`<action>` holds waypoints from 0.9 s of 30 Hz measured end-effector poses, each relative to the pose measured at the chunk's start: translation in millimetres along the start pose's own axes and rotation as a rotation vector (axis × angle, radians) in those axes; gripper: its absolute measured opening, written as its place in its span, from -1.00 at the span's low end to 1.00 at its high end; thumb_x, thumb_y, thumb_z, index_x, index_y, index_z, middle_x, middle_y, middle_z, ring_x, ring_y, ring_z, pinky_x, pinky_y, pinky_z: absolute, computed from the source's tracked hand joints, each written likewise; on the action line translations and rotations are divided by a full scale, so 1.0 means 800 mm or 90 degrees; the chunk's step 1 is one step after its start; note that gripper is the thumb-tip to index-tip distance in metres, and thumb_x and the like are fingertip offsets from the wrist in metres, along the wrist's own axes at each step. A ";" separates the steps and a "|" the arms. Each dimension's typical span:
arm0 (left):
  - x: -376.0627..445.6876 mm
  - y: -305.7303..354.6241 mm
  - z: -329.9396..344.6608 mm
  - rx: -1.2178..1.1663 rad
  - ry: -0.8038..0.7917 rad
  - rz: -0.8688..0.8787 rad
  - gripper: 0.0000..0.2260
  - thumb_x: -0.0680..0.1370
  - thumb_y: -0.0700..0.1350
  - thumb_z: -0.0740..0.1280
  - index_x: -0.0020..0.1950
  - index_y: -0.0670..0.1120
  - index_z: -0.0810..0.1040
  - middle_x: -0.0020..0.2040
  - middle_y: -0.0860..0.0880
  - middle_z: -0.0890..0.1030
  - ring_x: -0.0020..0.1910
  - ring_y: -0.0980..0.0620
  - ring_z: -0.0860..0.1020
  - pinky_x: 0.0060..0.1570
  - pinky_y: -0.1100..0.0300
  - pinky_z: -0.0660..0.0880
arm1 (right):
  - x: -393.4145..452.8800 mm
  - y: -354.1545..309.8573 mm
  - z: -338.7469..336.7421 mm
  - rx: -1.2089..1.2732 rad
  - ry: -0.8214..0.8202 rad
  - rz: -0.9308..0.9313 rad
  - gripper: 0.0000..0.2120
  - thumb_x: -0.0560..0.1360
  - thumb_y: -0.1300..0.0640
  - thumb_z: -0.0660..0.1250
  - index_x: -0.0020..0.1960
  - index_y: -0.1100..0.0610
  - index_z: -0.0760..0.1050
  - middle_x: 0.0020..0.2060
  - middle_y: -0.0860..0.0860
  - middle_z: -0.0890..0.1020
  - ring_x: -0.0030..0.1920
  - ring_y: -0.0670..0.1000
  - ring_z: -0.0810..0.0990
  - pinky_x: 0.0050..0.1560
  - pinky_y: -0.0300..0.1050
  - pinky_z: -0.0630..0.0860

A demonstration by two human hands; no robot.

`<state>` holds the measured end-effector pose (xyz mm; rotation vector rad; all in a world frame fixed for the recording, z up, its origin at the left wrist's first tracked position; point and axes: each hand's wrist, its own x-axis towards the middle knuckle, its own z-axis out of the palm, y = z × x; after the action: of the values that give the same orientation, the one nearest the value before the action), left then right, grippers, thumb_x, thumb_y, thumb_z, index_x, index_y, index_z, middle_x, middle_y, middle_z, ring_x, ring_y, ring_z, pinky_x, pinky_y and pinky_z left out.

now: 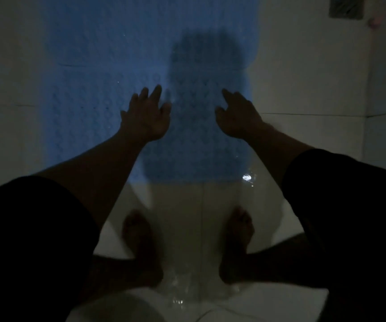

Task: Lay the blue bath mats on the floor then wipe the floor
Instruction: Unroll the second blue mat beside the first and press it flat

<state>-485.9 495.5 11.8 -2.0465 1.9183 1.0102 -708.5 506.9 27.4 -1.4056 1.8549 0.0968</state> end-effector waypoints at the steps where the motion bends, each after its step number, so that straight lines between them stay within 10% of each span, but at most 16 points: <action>1: -0.024 0.002 -0.016 -0.002 0.007 0.003 -0.36 0.63 0.27 0.00 0.64 -0.02 0.10 0.63 -0.20 0.13 0.60 -0.26 0.08 0.49 -0.34 0.11 | -0.023 -0.010 -0.015 0.004 -0.006 0.007 -0.46 0.60 0.08 0.15 0.56 0.13 0.16 0.48 0.21 0.30 0.45 0.23 0.30 0.41 0.05 0.27; 27: -0.408 0.239 -0.494 -0.064 0.143 0.036 -0.41 0.68 0.19 0.06 0.64 -0.07 0.12 0.63 -0.19 0.13 0.61 -0.19 0.08 0.52 -0.22 0.15 | -0.422 -0.250 -0.449 -0.025 0.024 -0.148 -0.45 0.66 0.00 0.13 0.56 0.20 0.14 0.53 0.21 0.22 0.52 0.16 0.21 0.49 -0.04 0.12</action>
<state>-505.4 518.2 558.2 -2.2590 2.0825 0.9412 -708.1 516.5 559.7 -1.6496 1.7130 -0.0107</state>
